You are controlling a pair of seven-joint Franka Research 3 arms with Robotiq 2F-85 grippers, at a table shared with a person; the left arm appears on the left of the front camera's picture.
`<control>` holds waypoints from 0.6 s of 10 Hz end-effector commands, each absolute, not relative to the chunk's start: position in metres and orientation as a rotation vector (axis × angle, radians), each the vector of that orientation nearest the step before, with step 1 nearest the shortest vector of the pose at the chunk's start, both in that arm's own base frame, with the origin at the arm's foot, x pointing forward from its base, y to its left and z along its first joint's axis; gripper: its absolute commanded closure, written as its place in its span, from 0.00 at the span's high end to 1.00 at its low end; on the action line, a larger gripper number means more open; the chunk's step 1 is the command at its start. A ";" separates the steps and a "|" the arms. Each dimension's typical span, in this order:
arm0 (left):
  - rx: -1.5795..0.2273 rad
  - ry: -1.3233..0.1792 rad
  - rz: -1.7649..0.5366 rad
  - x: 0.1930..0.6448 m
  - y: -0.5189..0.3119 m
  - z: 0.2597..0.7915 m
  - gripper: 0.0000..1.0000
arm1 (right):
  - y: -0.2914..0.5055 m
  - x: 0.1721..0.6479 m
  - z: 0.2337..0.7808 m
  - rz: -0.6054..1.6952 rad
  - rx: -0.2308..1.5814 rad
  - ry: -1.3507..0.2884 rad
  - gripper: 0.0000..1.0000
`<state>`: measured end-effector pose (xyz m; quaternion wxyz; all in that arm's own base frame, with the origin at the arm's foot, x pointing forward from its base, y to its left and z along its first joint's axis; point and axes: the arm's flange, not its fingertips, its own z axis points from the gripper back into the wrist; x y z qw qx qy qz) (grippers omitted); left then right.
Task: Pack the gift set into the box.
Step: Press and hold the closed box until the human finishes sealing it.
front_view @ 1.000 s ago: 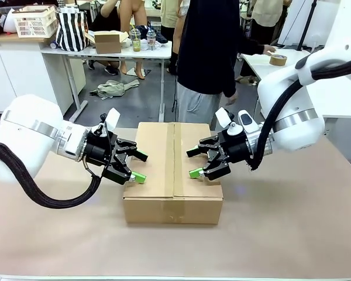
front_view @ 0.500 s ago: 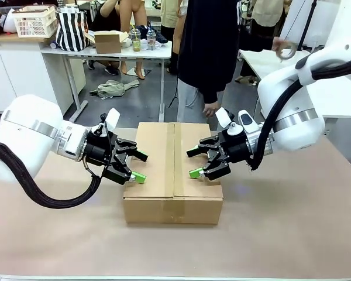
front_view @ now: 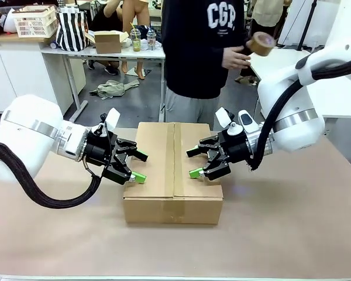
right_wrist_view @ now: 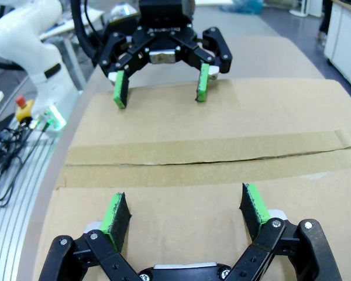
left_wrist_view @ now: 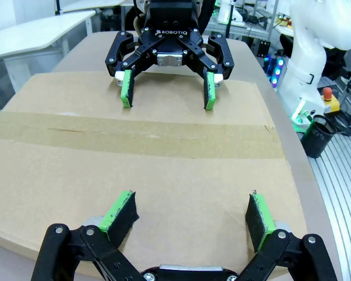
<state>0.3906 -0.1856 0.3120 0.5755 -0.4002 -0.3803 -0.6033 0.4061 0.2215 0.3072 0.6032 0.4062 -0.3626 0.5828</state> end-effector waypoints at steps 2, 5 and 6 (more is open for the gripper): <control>-0.943 -0.887 -1.405 0.389 -0.183 0.309 1.00 | 0.221 0.405 0.303 1.350 0.931 -0.831 1.00; -0.943 -0.887 -1.405 0.389 -0.183 0.309 1.00 | 0.221 0.405 0.303 1.350 0.931 -0.831 1.00; -0.943 -0.887 -1.405 0.389 -0.183 0.309 1.00 | 0.221 0.405 0.303 1.350 0.931 -0.831 1.00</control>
